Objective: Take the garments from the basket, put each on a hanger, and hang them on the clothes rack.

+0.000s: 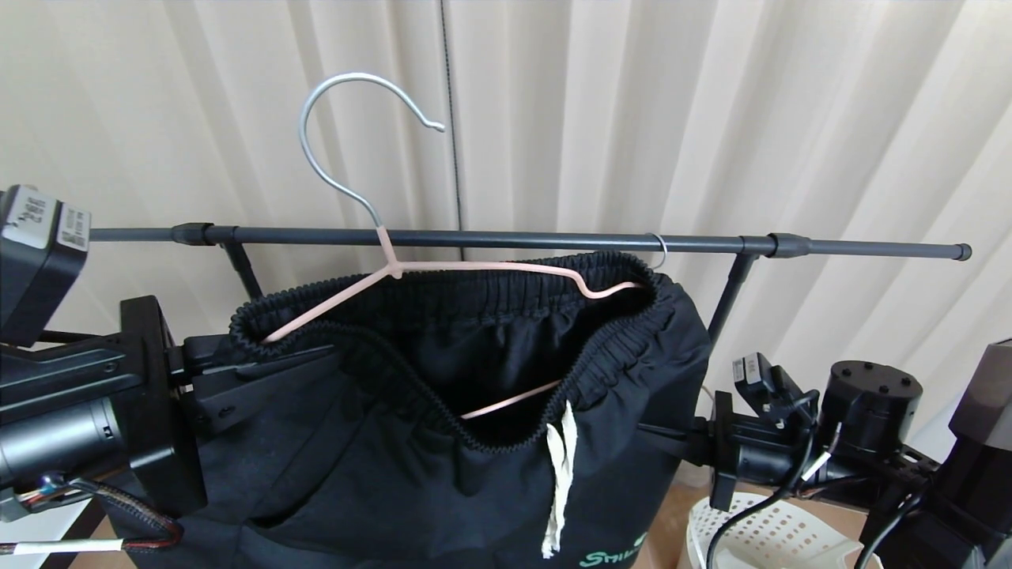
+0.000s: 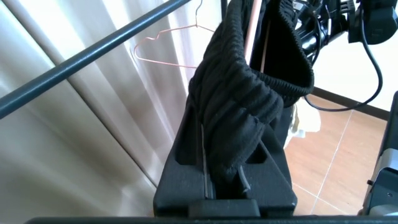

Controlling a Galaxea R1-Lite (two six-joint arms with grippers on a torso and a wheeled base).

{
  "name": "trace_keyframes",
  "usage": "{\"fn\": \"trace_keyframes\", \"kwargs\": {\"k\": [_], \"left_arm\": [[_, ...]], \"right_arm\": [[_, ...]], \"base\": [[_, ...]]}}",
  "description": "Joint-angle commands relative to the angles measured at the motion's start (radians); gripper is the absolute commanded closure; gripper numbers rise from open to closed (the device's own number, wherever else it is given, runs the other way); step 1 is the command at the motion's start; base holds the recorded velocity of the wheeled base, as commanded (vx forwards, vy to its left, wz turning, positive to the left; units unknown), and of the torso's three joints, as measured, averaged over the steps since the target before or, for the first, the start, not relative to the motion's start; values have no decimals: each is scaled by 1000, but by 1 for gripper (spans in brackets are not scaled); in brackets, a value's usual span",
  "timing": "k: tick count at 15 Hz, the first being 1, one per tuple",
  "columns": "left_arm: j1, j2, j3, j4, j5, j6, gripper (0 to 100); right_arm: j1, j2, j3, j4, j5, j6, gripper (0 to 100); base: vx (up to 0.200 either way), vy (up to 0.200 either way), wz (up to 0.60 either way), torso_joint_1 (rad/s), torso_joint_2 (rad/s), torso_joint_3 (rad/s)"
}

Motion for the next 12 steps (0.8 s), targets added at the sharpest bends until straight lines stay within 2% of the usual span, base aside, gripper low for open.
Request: {"fn": "trace_keyframes", "kwargs": {"k": [1,2,12], "left_arm": [[1,1,1,0,0,-1,100],[1,1,3,0,0,-3,100],[44,-1,40,2,3,-23,100]], "right_arm": [[2,-20,9,-1,0,-1,100],[2,-25,13,-2,2,-1,0],[2,-126,35,-25,2,-2,0]], "base": [[0,0,0,0,0,0],[0,0,0,0,0,0],[0,0,0,0,0,0]]}}
